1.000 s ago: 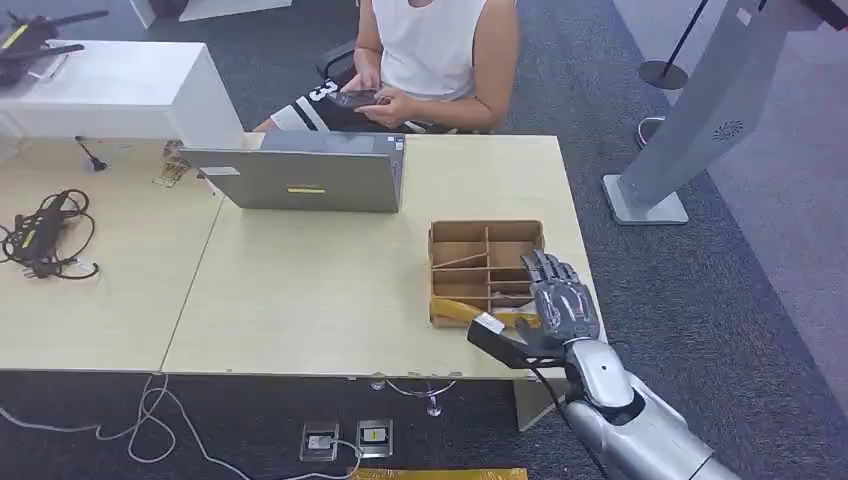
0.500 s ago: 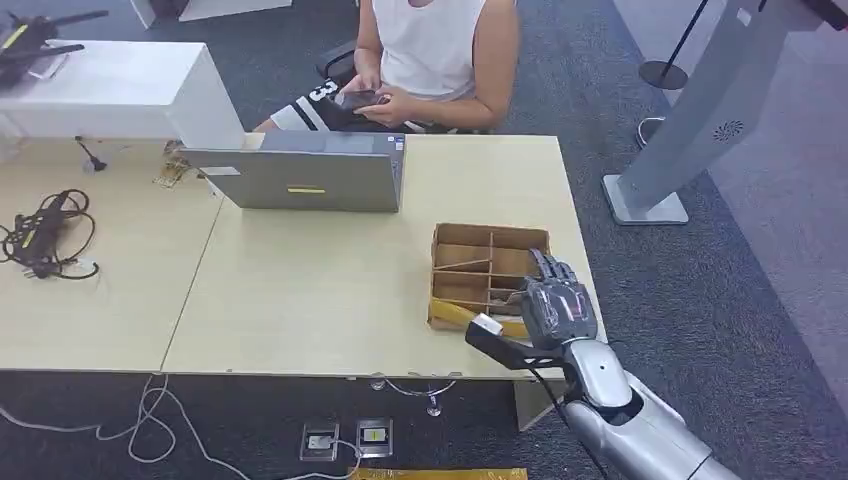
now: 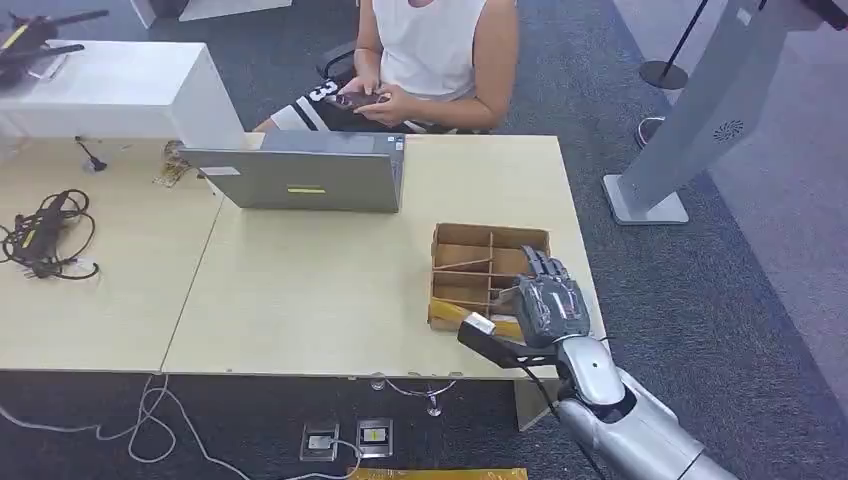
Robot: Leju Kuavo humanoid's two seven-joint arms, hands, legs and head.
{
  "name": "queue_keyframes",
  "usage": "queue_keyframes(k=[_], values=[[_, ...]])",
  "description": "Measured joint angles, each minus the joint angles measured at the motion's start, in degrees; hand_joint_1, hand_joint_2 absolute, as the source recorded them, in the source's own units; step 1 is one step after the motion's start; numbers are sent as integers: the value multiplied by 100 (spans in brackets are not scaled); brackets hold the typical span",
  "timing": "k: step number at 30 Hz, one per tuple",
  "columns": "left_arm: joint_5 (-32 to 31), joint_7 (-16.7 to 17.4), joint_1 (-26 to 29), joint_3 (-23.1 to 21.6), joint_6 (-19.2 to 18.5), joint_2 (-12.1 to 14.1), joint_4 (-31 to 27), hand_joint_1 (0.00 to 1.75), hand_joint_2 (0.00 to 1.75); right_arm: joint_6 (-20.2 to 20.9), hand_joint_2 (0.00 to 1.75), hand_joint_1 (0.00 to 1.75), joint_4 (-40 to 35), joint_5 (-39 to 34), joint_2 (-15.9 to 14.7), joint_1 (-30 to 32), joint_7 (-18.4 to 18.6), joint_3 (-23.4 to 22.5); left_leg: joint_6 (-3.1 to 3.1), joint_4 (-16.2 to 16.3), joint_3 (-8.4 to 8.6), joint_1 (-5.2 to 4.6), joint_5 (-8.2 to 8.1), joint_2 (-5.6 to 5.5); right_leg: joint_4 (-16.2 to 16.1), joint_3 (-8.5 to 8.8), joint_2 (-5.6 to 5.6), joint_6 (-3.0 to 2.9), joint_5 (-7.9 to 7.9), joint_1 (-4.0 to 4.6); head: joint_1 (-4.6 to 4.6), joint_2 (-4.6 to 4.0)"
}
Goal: Pass the card to the sensor for recognition and then transmit it.
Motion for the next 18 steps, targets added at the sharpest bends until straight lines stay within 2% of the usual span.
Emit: queue_keyframes(k=[10,18], values=[[-146,0,-5,0,0,-20,0,0,175,-667,175,175,-131,271,122,-192,-13,-72,0,0,0,0,0,2,0,0,4,0,0,0,0,0],[-245,0,-5,-7,0,-59,0,0,175,-710,175,175,-426,376,170,-560,44,-300,2,1,-1,0,2,1,1,0,2,1,1,-1,0,0]])
